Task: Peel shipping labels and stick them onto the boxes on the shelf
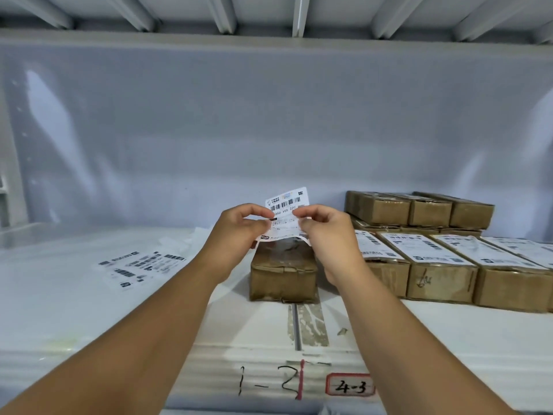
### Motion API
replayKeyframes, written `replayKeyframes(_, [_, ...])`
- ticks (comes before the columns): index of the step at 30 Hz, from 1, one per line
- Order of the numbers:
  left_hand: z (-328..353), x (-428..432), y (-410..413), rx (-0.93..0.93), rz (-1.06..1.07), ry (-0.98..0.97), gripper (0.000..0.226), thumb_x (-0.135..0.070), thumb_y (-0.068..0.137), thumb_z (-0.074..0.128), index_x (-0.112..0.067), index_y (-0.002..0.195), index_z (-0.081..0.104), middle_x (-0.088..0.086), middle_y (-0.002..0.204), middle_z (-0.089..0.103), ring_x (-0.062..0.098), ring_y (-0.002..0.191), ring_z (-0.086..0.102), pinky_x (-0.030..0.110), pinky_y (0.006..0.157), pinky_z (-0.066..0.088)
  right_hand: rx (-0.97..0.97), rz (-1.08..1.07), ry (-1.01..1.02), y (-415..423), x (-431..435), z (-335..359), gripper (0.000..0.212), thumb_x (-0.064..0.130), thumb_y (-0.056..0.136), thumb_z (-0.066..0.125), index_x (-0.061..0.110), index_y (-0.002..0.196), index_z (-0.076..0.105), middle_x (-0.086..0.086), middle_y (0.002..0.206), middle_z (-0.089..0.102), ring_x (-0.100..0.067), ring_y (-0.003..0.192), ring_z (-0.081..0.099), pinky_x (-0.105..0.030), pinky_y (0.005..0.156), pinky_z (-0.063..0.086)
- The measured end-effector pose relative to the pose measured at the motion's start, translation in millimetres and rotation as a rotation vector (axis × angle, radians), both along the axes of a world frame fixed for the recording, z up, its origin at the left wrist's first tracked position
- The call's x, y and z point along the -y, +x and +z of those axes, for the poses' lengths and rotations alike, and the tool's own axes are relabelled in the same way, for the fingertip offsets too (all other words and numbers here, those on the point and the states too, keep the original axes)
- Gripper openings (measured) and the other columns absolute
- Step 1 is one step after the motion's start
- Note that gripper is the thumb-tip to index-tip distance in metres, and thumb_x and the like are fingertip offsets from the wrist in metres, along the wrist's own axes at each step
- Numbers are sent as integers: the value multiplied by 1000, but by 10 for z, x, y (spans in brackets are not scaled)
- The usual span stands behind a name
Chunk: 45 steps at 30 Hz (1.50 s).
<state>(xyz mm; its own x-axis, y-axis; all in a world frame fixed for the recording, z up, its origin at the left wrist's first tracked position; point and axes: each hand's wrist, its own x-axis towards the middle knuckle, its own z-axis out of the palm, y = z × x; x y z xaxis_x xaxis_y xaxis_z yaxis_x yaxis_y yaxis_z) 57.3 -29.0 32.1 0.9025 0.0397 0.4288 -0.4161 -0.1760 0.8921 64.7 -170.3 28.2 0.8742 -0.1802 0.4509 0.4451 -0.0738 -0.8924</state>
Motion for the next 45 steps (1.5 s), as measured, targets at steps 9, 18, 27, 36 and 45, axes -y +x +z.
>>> replayKeyframes(9, [-185,-101,-11,-5,11,82,22,2,91,49,-12,84,64,14,75,65,9,54,54,16,47,35,-97,54,-132,57,18,-59,31,-4,86,55,22,75,67,0,90,69,-20,87,67,-38,83,56])
replayKeyframes(18, [-133,-106,19,79,7,-32,30,-1,93,47,-19,79,67,8,80,65,16,65,56,24,60,41,-95,-49,-115,38,-23,-25,34,-2,83,47,23,75,68,0,90,69,-24,83,68,-41,74,56])
replayKeyframes(27, [-158,-61,-40,53,-58,75,19,1,89,55,-12,83,67,-1,69,68,6,67,62,11,63,45,-71,-70,-188,-38,0,-15,27,3,83,53,24,81,69,6,79,65,-14,62,56,-24,55,43])
replayKeyframes(36, [-200,-74,-20,101,-35,206,11,-11,86,64,-21,82,67,1,59,46,15,62,45,26,63,35,-32,-127,-359,-46,14,-17,22,5,84,55,19,92,71,12,67,47,-5,49,43,-9,39,31])
replayKeyframes(45, [-222,-65,-37,170,-4,340,10,-14,82,70,-23,82,68,4,71,35,15,66,38,27,64,31,13,-198,-487,-3,5,-20,29,6,85,53,20,104,70,7,83,51,-3,57,45,-6,44,35])
